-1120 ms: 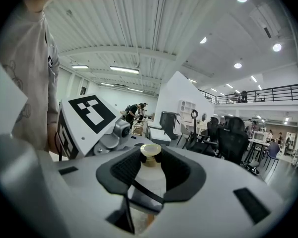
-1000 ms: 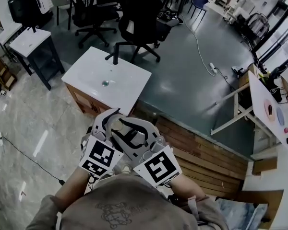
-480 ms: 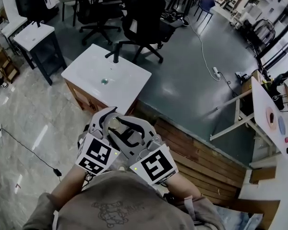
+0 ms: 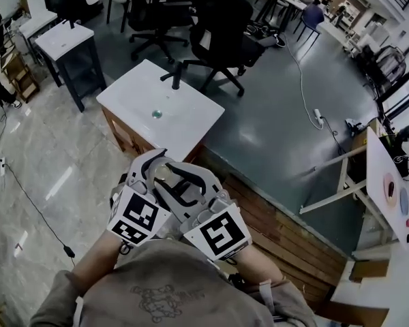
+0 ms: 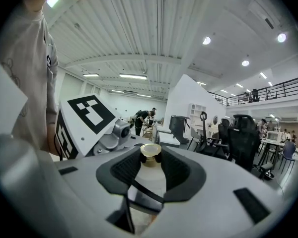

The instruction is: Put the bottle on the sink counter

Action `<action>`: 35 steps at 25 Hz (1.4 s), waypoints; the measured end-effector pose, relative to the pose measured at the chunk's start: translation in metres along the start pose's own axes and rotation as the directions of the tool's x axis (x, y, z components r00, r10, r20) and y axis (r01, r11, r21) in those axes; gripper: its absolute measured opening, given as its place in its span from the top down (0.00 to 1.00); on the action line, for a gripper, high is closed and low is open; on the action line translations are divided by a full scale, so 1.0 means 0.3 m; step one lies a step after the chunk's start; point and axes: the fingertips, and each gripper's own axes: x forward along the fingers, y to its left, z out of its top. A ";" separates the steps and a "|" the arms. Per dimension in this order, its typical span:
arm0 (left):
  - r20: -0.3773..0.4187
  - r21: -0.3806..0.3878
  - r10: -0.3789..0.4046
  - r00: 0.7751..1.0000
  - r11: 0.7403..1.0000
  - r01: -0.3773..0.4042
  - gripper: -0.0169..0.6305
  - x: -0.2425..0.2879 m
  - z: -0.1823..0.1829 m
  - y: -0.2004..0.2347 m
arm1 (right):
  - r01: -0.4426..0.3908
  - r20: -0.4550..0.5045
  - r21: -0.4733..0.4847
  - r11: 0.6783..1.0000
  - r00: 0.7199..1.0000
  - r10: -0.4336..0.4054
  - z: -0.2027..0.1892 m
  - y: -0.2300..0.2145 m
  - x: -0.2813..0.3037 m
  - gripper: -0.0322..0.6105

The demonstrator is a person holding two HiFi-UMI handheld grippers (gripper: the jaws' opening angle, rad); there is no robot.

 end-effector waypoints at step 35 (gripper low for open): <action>-0.056 -0.104 0.066 0.996 0.992 -0.071 0.47 0.085 -0.316 0.813 | -0.114 -0.052 0.018 0.993 0.992 0.114 0.003 -0.199 0.843 0.75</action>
